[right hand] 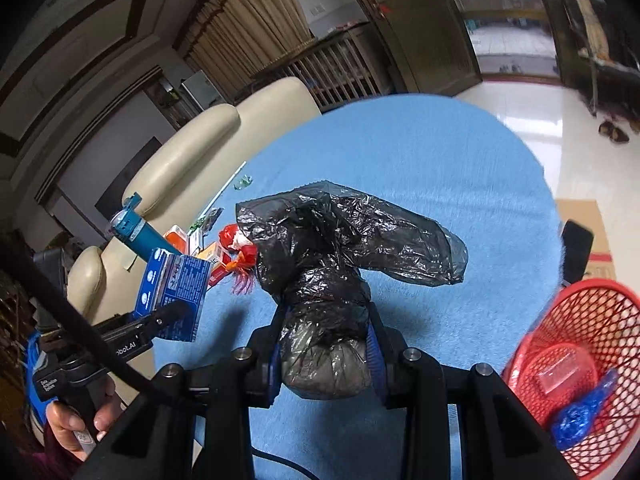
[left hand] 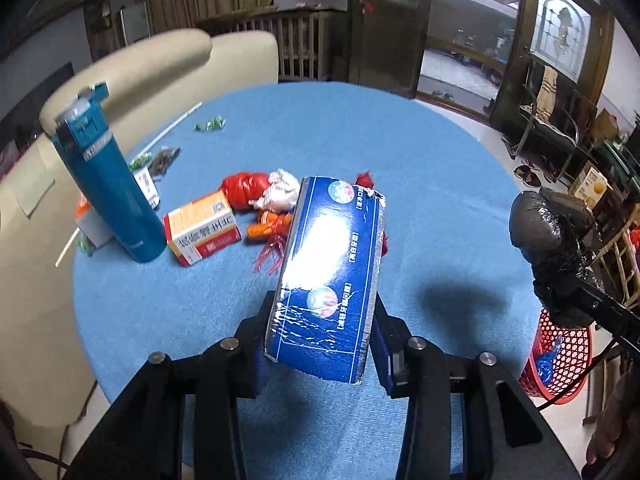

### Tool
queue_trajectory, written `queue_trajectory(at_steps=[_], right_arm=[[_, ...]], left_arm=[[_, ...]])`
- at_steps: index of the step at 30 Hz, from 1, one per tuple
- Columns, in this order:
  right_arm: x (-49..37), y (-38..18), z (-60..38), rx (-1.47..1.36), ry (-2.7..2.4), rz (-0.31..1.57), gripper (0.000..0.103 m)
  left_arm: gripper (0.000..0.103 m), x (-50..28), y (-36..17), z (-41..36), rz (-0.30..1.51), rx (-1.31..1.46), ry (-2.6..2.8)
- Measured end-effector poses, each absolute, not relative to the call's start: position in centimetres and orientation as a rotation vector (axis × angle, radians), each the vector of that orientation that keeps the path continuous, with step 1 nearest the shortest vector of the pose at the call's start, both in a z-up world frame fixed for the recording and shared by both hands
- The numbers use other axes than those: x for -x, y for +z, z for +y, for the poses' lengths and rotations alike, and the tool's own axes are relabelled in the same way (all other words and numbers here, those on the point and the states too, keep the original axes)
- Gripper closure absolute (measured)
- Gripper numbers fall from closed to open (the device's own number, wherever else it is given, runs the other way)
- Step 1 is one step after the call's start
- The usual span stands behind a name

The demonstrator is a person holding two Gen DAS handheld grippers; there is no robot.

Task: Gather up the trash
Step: 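Grasp the blue medicine box with the left tool while the right tool grasps the black bag, then lift the box and black bag and carry them toward the red basket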

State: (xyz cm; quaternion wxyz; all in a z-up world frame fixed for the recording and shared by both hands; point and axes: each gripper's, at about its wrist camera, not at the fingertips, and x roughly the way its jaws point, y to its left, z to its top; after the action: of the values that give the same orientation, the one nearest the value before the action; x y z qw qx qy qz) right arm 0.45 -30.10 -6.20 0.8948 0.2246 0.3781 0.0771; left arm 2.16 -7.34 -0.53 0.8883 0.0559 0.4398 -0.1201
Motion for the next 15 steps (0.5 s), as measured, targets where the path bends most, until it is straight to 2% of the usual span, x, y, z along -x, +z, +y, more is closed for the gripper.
queue_trajectory(at_steps=[7, 15], right_arm=[[1.8, -3.8, -29.0, -0.353, 0.136, 0.723, 0.066], [4.0, -3.7, -29.1, -0.335, 0.13, 0.711, 0.066]], left_arm=[[0.059, -1.0, 0.7, -8.1, 0.869, -0.14, -0.264], [0.059, 0.2, 1.7, -9.4, 0.831, -0.175, -0.293]])
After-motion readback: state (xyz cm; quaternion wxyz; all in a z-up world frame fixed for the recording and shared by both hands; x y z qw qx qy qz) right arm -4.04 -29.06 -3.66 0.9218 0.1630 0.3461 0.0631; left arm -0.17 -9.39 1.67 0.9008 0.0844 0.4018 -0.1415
